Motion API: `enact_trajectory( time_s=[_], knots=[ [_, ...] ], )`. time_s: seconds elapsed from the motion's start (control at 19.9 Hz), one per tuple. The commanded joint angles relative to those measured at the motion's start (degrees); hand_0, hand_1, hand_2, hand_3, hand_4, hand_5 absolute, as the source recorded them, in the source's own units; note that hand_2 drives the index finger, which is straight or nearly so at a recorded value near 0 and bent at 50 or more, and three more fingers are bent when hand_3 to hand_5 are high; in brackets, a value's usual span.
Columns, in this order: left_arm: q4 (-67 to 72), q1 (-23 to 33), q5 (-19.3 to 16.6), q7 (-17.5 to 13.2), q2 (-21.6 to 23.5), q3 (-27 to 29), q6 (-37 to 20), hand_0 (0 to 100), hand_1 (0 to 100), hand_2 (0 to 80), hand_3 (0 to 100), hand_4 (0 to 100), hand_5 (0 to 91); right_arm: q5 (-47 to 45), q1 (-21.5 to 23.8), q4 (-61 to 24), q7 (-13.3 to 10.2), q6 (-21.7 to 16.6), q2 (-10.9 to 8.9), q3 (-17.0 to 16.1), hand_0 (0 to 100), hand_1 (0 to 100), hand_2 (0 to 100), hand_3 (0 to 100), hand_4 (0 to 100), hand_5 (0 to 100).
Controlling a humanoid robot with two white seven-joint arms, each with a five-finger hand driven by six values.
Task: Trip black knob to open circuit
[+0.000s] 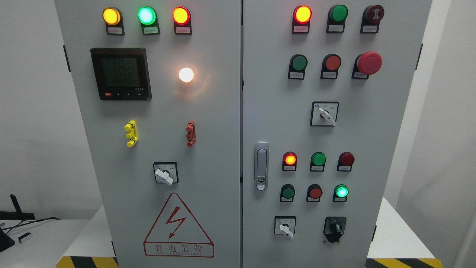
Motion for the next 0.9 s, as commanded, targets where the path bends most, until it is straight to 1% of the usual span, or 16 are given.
enact_trajectory(
  time_s=[0.0, 0.05, 0.2, 0.85],
  knots=[
    [0.0, 0.0, -1.76, 0.03, 0.01, 0.0, 0.03, 12, 39, 0.0, 0, 0, 0.0, -1.93, 2.11, -3.63, -0.05, -0.32, -1.25, -3.09, 0, 2, 19, 29, 22, 22],
    [0.0, 0.0, -1.76, 0.03, -0.07, 0.0, 0.03, 12, 39, 0.0, 0, 0, 0.0, -1.93, 2.11, -3.72, 0.04, -0.32, -1.25, -3.01, 0, 1, 19, 27, 21, 22],
    [0.0, 0.0, -1.76, 0.03, 0.01, 0.0, 0.03, 12, 39, 0.0, 0, 0, 0.0, -1.93, 2.11, -4.16, 0.04, -0.32, -1.34, -2.92, 0, 0, 18, 24, 21, 21],
    [0.0, 0.0, -1.76, 0.03, 0.01, 0.0, 0.03, 12, 39, 0.0, 0, 0, 0.0, -1.93, 2.11, -4.24, 0.04, -0.24, -1.34, -2.92, 0, 1, 18, 24, 21, 21]
  ],
)
